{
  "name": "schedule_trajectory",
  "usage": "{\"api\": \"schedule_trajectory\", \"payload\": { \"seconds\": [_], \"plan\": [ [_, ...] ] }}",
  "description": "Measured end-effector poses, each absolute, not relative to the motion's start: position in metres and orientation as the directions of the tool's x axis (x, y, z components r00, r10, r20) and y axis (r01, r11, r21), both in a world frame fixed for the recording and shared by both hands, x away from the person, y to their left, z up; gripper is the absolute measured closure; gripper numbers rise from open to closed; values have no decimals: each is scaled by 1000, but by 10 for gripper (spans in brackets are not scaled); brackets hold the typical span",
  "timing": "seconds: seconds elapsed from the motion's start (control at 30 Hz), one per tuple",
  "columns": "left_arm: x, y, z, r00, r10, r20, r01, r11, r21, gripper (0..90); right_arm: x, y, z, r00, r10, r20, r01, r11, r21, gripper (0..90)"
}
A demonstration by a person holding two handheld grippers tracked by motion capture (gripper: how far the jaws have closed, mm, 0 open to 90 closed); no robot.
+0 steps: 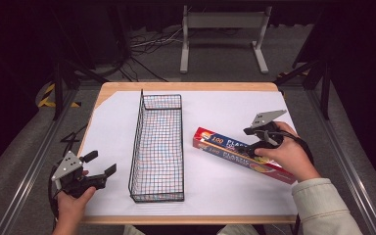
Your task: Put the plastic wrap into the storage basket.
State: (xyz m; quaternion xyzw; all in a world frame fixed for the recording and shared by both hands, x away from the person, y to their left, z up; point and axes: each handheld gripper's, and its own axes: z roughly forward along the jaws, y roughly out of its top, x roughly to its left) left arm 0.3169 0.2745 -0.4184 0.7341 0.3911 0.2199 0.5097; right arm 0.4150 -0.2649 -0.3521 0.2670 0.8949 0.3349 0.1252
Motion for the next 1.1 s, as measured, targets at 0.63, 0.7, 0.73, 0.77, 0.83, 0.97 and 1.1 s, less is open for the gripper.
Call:
{"api": "schedule_trajectory", "payload": {
  "seconds": [0.63,0.7,0.73,0.77,0.83,0.97,1.1],
  "plan": [
    [318,276,-420,595,799,-83,355,-169,919,163,433,-263,-392,-831,557,-18,473,722,505,215],
    [318,276,-420,596,799,-81,355,-172,919,164,434,-263,-394,-835,551,-12,475,730,491,221],
    [318,276,-420,596,799,-81,355,-172,919,164,434,-263,-396,-839,543,-4,474,736,482,227],
    [318,276,-420,597,798,-82,355,-171,919,164,434,-263,-397,-841,541,-1,475,740,477,227],
    [318,276,-421,596,798,-85,356,-167,919,164,434,-263,-399,-848,530,-3,469,753,462,233],
    [318,276,-420,596,798,-85,357,-168,919,164,436,-262,-402,-858,514,-10,458,773,440,252],
    [318,276,-421,597,798,-86,356,-167,920,164,437,-260,-404,-860,511,-10,465,790,401,278]
  ]
}}
